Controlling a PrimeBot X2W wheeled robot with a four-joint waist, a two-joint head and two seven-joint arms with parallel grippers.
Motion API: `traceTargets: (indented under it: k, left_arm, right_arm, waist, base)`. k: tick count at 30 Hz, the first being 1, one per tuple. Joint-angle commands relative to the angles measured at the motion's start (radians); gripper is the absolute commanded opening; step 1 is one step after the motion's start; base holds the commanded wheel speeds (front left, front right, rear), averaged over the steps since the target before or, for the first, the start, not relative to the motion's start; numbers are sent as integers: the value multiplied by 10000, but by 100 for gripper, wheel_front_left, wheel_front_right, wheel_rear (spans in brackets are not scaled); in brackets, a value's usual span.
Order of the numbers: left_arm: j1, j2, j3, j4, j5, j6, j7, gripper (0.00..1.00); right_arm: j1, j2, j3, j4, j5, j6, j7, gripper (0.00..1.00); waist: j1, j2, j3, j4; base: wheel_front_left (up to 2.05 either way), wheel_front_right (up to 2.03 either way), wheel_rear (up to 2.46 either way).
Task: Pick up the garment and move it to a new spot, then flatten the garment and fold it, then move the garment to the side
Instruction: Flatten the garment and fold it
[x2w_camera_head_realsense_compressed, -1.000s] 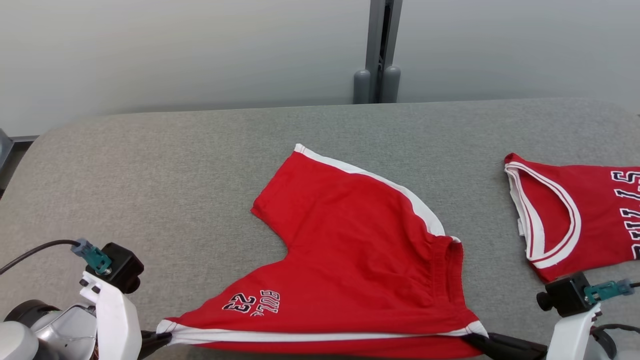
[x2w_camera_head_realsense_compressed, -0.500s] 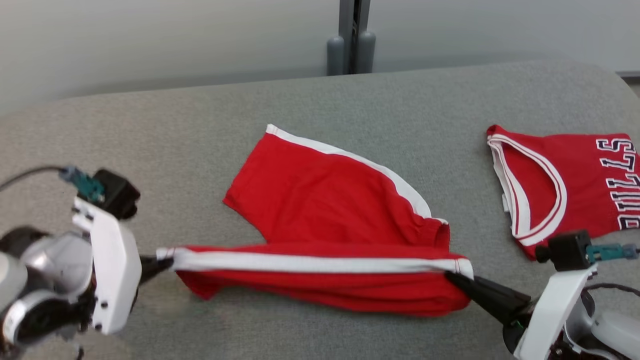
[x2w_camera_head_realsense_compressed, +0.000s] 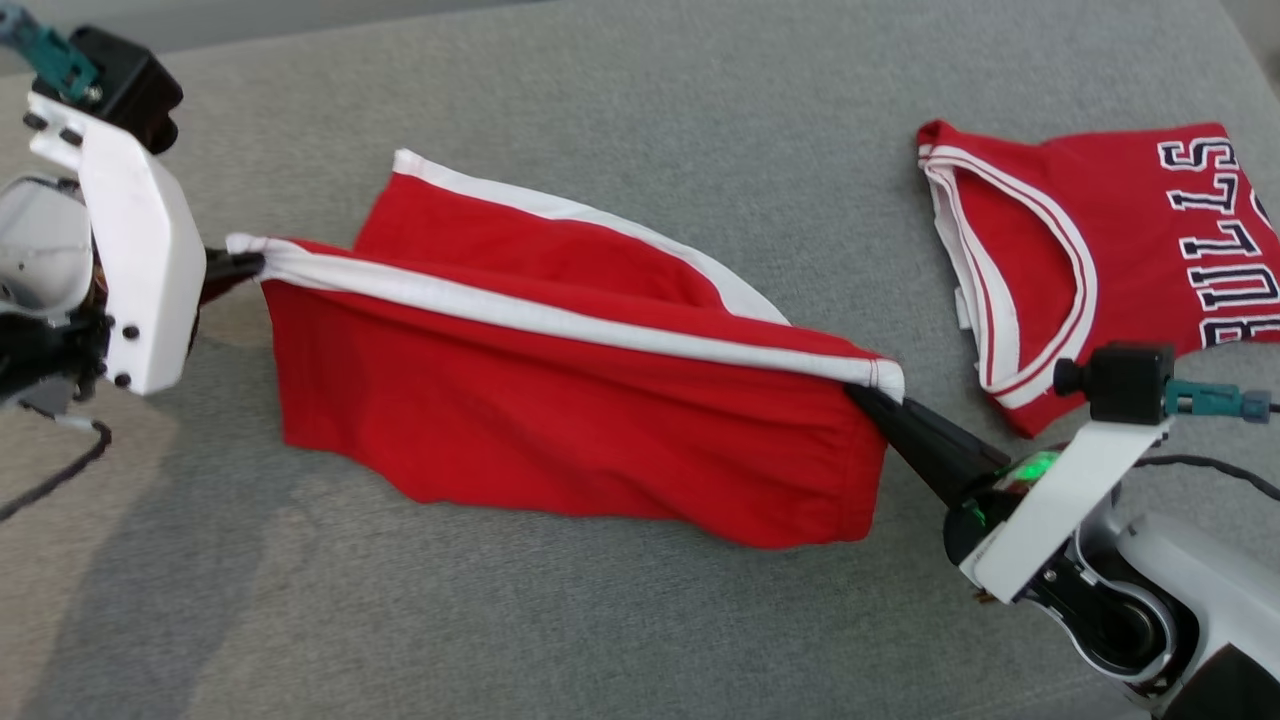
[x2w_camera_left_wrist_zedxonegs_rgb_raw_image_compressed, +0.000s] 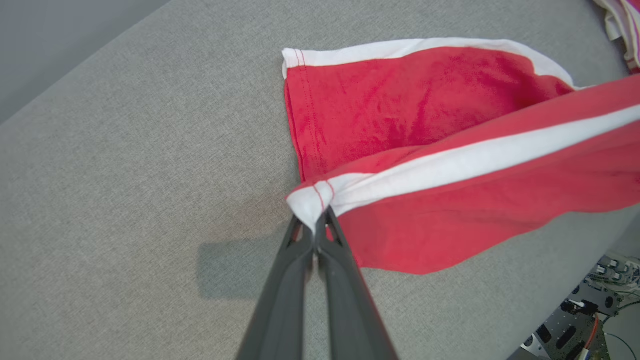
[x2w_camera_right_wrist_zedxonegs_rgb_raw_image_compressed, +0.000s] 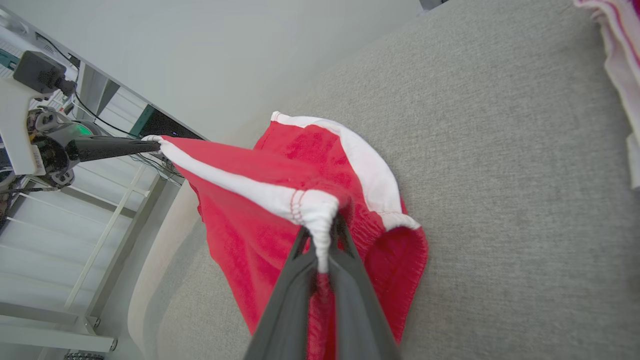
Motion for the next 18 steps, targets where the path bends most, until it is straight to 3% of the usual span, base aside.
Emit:
traceTargets:
  k: [1, 15, 18]
  left_arm:
    - [-365, -40, -25, 253, 174, -84, 104, 0]
    - [-2592, -1318, -687, 3130, 1620, -921, 272, 0]
    - [-2686, -1616, -754, 3662, 1714, -1067, -10, 0]
  right_arm:
    - [-165, 74, -107, 44, 17, -2, -78, 0]
    - [-1159, 1425, 7, 709, -253, -1, 31, 0]
    - [-1269, 1591, 87, 908, -204, -1, 81, 38]
  waist:
    - [-1, 0, 532, -455]
    - [-1, 0, 1629, -1152]
    - [-1, 0, 1642, -1198]
  base:
    - [0, 0, 0]
    - [0, 0, 0]
    - [0, 0, 0]
